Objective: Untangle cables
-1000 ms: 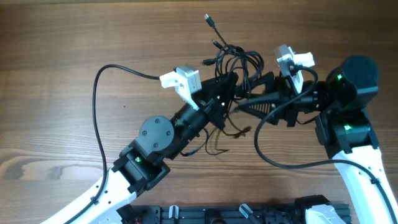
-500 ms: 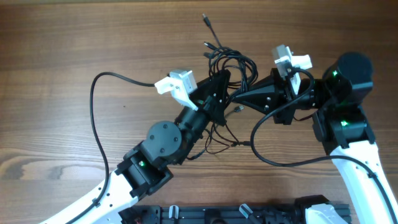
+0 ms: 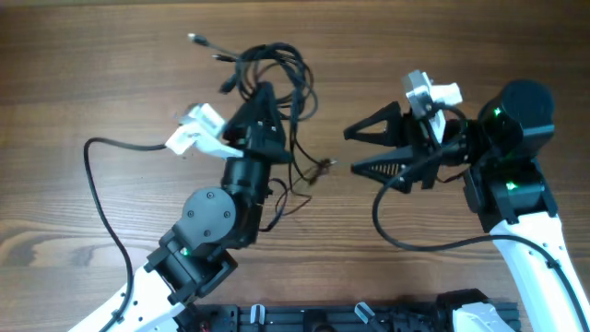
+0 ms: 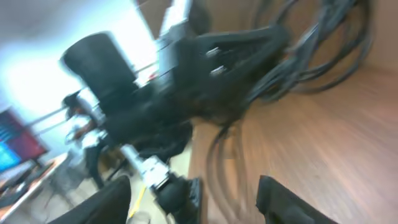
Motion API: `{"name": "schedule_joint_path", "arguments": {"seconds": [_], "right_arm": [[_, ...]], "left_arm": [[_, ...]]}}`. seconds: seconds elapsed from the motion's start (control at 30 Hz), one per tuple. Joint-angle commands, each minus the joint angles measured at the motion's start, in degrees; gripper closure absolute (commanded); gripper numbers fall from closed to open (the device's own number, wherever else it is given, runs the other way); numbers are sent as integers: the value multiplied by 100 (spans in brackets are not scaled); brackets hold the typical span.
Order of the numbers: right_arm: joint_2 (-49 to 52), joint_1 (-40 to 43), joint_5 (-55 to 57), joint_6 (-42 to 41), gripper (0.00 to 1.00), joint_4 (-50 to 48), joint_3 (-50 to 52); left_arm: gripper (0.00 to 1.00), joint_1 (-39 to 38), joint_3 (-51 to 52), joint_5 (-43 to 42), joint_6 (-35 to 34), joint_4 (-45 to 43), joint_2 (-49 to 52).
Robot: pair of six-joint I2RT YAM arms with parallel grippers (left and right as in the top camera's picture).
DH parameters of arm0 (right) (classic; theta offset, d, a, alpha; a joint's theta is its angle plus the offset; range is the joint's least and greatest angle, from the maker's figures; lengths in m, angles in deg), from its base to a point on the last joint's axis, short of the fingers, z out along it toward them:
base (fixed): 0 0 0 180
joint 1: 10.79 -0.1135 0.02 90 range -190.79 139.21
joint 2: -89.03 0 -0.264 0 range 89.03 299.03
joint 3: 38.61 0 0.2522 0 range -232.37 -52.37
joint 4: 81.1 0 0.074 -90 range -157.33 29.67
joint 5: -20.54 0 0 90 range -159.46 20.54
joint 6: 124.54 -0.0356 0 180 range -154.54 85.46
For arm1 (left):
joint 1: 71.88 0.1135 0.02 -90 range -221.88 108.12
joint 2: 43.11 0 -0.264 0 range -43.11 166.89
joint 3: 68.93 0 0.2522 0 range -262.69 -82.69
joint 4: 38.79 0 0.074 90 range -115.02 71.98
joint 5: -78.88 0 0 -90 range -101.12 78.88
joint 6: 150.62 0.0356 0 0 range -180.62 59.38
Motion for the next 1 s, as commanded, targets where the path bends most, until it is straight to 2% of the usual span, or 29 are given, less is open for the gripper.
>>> {"name": "schedule_joint_path", "arguments": {"seconds": [0.0,0.03,0.17,0.3,0.5,0.73,0.8,0.93,0.97], "right_arm": [[-57,-33,1408,-474,30,-11,-26],[-57,-33,1755,-472,30,-11,-26],[-57,-33,2868,-208,31,-9,-26],[-57,-33,3679,186,35,632,-26],[-57,-33,4188,492,36,1246,-26],[-59,-33,3700,575,37,1322,-26],[-59,-33,3508,621,38,1322,-26],[-83,-33,3501,621,38,1366,-26],[-92,-33,3504,632,38,1390,-28]], "left_arm": [[96,-13,-39,-1858,1222,170,-63],[96,-13,-39,-2057,1460,345,-63],[96,-22,-39,-2085,1451,942,-63],[96,-188,-39,-2105,1453,885,-63],[96,-249,-39,-2404,1451,833,-63],[96,-247,-39,-2527,1453,651,282],[96,-247,-39,-2223,1453,621,345],[96,-247,-39,-726,1451,671,345],[96,-247,-39,-658,1451,667,343]]}}
